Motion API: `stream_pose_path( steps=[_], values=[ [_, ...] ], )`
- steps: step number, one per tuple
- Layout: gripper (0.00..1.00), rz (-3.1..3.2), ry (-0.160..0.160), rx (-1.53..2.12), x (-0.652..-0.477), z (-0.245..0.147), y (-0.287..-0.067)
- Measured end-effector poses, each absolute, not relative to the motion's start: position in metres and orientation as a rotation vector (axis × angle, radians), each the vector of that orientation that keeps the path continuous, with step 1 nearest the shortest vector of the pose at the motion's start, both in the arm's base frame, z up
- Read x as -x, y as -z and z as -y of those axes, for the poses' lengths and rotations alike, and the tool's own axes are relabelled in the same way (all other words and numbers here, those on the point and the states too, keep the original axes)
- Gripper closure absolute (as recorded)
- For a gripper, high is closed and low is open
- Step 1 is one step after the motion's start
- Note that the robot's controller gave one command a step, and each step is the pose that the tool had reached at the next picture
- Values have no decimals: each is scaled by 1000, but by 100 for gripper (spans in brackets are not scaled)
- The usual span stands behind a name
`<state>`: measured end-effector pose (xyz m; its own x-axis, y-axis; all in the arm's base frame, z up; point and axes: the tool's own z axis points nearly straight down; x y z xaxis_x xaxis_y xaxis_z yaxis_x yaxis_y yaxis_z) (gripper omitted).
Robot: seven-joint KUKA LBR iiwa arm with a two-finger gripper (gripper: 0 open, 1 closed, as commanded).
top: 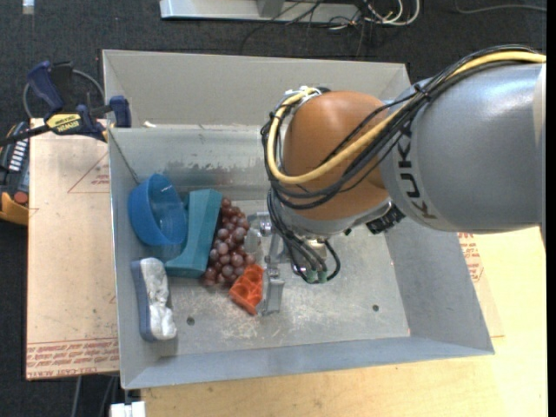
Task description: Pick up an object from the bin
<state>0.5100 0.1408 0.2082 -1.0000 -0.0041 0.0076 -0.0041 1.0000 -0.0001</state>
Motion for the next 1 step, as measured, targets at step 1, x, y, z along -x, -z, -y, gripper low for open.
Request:
stream_pose_path(
  steps=[1],
  values=[
    [0, 3142, 2, 0, -512, -140, -213]
  ],
)
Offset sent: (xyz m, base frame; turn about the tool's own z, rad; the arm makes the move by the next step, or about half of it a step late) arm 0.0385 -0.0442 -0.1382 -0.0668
